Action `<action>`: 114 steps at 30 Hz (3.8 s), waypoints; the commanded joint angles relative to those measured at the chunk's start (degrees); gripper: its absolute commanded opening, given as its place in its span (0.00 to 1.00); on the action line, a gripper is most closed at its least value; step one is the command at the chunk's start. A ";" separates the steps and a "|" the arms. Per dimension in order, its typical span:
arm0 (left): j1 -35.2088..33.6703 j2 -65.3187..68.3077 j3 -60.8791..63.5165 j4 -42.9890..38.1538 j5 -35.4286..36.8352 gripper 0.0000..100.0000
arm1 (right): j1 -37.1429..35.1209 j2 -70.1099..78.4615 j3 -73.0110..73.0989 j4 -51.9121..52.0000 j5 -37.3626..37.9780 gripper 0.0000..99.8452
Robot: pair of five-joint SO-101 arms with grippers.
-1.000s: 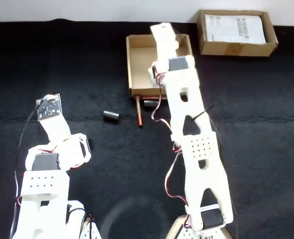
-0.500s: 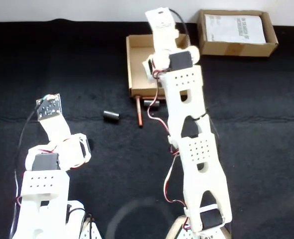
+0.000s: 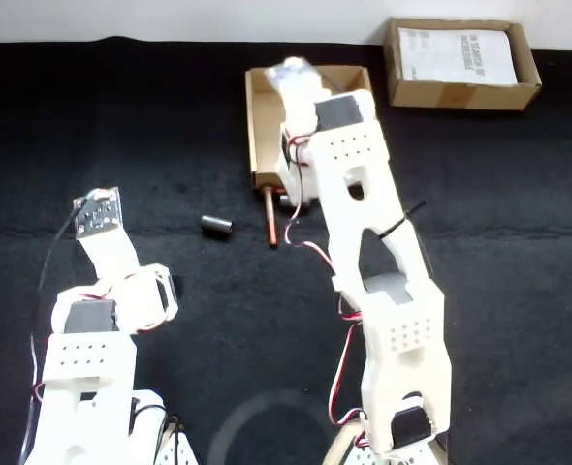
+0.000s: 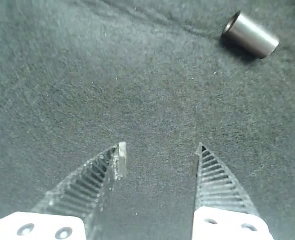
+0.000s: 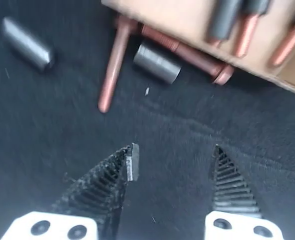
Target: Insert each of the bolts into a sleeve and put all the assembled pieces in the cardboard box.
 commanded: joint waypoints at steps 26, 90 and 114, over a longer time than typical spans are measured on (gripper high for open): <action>-4.18 -4.79 12.09 -17.67 -0.26 0.23 | -1.01 18.24 -14.99 -6.20 37.63 0.22; -3.91 -10.68 15.25 -17.23 -0.44 0.22 | 8.92 -27.38 15.60 0.66 -8.70 0.01; -1.27 -10.51 -4.70 1.76 -0.62 0.23 | 8.92 -78.81 72.22 -13.14 -8.00 0.01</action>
